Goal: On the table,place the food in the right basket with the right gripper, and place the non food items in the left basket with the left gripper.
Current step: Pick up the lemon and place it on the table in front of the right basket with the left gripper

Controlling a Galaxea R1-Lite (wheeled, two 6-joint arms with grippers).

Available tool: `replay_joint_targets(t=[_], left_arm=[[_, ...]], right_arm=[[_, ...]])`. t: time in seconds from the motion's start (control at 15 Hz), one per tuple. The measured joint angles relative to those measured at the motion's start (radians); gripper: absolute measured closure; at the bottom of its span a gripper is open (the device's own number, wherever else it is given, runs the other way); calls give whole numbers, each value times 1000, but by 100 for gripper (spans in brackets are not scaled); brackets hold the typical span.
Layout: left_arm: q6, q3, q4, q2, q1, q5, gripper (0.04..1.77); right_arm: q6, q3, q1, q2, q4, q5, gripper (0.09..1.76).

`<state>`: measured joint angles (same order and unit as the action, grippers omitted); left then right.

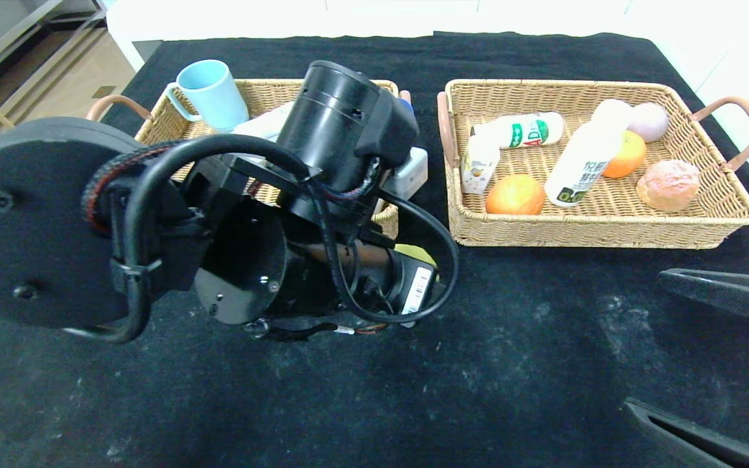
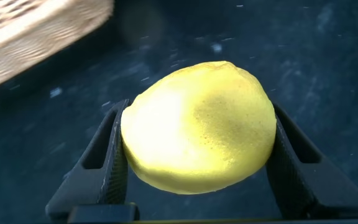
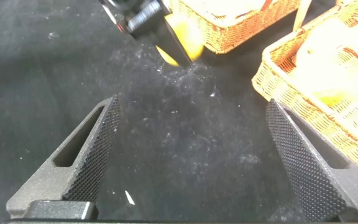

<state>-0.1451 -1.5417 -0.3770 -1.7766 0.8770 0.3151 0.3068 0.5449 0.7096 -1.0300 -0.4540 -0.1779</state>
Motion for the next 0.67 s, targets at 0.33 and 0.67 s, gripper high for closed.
replay_joint_targets(t=[0.33, 0.67], left_arm=[[1, -107, 5, -77, 58, -76, 55], [2, -191, 16, -172, 83, -124, 55]], right_arm=[[4, 4, 3, 48, 6, -3, 14], [3, 15, -13, 106, 9, -3, 14]])
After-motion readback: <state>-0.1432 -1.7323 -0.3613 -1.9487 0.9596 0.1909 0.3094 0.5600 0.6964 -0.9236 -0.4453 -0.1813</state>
